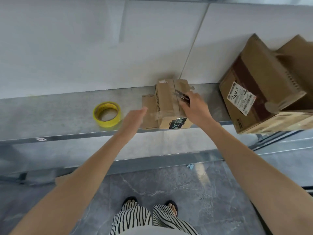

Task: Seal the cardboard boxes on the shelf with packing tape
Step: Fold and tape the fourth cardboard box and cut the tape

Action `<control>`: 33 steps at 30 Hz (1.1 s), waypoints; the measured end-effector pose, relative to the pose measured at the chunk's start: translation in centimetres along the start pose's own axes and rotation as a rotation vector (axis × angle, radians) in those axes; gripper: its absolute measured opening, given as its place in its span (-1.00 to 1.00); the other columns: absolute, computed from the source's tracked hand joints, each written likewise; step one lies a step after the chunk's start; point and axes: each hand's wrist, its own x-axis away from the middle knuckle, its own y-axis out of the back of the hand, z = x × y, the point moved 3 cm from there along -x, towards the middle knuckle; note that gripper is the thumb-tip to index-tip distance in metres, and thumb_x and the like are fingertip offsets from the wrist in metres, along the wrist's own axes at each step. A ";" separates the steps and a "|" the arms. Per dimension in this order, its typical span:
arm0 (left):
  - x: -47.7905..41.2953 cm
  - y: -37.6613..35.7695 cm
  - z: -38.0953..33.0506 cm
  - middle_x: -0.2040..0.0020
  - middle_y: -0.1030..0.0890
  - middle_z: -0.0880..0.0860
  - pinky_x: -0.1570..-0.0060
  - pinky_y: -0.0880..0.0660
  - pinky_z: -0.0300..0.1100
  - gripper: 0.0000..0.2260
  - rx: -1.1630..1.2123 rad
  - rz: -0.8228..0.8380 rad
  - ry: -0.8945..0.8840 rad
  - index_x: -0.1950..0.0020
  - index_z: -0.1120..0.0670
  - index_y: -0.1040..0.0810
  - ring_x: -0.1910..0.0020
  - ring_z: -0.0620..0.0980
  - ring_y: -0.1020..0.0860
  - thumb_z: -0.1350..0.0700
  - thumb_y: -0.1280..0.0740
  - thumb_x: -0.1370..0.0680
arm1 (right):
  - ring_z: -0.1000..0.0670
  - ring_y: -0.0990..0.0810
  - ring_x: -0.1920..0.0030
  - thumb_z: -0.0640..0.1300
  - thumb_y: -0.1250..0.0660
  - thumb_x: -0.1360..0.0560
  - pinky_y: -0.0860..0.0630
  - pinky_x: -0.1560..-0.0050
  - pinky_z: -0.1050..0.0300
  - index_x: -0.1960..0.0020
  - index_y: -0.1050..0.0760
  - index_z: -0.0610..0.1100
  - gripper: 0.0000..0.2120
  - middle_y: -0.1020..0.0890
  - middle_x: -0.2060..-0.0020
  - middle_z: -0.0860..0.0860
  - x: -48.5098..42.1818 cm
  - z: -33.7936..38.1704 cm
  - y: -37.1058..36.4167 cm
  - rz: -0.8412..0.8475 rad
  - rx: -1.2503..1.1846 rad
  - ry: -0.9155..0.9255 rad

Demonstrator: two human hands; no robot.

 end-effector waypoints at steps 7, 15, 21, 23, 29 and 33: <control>0.1 -3.8 1.3 0.33 -0.45 -0.10 0.34 -0.25 -0.26 -0.79 -0.091 -0.147 -0.014 0.28 0.02 -0.45 0.31 -0.15 -0.39 0.10 -0.30 -0.56 | -0.10 -0.49 -0.02 -0.01 -0.20 -0.58 -0.38 0.01 0.08 -0.25 -0.37 -0.14 -0.70 -0.47 -0.10 -0.10 -0.2 -0.6 -0.2 0.040 -0.040 0.094; 1.6 -6.9 1.6 0.13 -0.52 -0.02 0.13 -0.45 -0.07 -0.96 -0.127 -0.340 -0.152 -0.06 0.10 -0.36 0.12 0.03 -0.52 0.17 -0.18 -0.61 | 0.00 -0.40 0.09 -0.06 -0.24 -0.56 -0.28 0.13 0.15 -0.21 -0.38 -0.16 -0.73 -0.42 0.01 -0.01 -0.3 -1.0 -0.1 0.038 -0.125 0.162; 0.8 -7.4 1.5 0.03 -0.53 0.04 0.11 -0.39 -0.18 -0.58 -0.225 -0.265 -0.173 -0.39 0.13 -0.32 0.04 0.05 -0.51 0.34 -0.14 -0.53 | 0.03 -0.46 0.23 -0.02 -0.13 -0.60 -0.39 0.23 0.07 0.00 -0.44 -0.17 -0.77 -0.52 0.19 -0.06 -0.7 -2.2 1.3 0.004 -0.417 0.060; 0.3 -7.1 1.4 0.00 -0.53 0.05 0.08 -0.44 -0.15 -0.53 -0.221 -0.244 -0.150 -0.44 0.11 -0.28 0.04 0.04 -0.52 0.32 -0.16 -0.54 | 0.06 -0.47 0.24 -0.03 -0.09 -0.62 -0.40 0.27 0.12 -0.02 -0.43 -0.12 -0.79 -0.53 0.17 -0.03 -1.0 -3.9 1.6 -0.047 -0.423 0.008; -0.5 -6.6 1.4 0.01 -0.52 -0.07 0.23 -0.40 -0.41 -0.43 -0.253 -0.149 -0.170 -0.52 -0.02 -0.18 0.15 -0.14 -0.51 0.32 -0.14 -0.53 | -0.07 -0.52 0.11 -0.02 -0.10 -0.63 -0.49 0.16 0.02 -0.08 -0.38 -0.13 -0.80 -0.53 0.04 -0.10 -0.9 -10.7 -0.1 0.007 -0.205 -0.223; -1.1 -6.3 1.7 -0.01 -0.53 -0.07 0.23 -0.37 -0.52 -0.45 -0.301 -0.140 -0.198 -0.51 0.01 -0.21 0.09 -0.08 -0.51 0.31 -0.16 -0.53 | -0.15 -0.47 -0.04 0.02 -0.17 -0.60 -0.43 -0.05 -0.03 -0.14 -0.47 -0.17 -0.72 -0.53 -0.04 -0.15 -1.2 -12.1 -0.7 -0.021 0.139 -0.128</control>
